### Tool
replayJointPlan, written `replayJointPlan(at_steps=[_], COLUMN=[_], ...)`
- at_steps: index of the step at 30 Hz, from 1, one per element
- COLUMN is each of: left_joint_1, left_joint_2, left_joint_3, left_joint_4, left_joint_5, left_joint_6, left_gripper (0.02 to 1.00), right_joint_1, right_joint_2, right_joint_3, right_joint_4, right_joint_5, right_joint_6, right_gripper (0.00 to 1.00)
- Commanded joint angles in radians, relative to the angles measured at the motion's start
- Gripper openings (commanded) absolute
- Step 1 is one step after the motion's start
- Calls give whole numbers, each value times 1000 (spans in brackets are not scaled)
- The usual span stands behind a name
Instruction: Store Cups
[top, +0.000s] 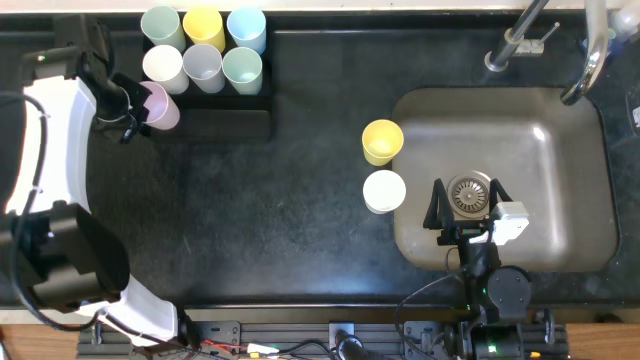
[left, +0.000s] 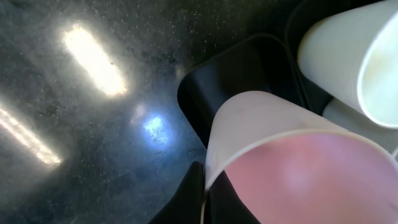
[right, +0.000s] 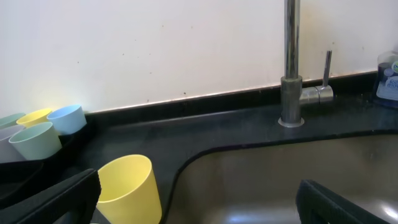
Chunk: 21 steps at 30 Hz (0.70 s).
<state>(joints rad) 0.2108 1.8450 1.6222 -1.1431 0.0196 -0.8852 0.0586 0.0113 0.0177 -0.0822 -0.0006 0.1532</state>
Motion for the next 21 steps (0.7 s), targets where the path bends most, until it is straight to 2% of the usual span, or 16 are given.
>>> replayJointPlan(at_steps=[1,21], left_joint_1=[18,16], left_joint_2=[21,129], left_joint_3=[8,8], left_joint_4=[29,68], left_joint_5=[5,9], left_joint_6=[-33,-33], left_gripper=[36,36], right_joint_1=[-6,-6], right_joint_2=[-7,-7], right_joint_3=[-13,-13], right_joint_4=[6,6], right_joint_5=[-7,-7], right_joint_6=[0,0], right_gripper=[998,998])
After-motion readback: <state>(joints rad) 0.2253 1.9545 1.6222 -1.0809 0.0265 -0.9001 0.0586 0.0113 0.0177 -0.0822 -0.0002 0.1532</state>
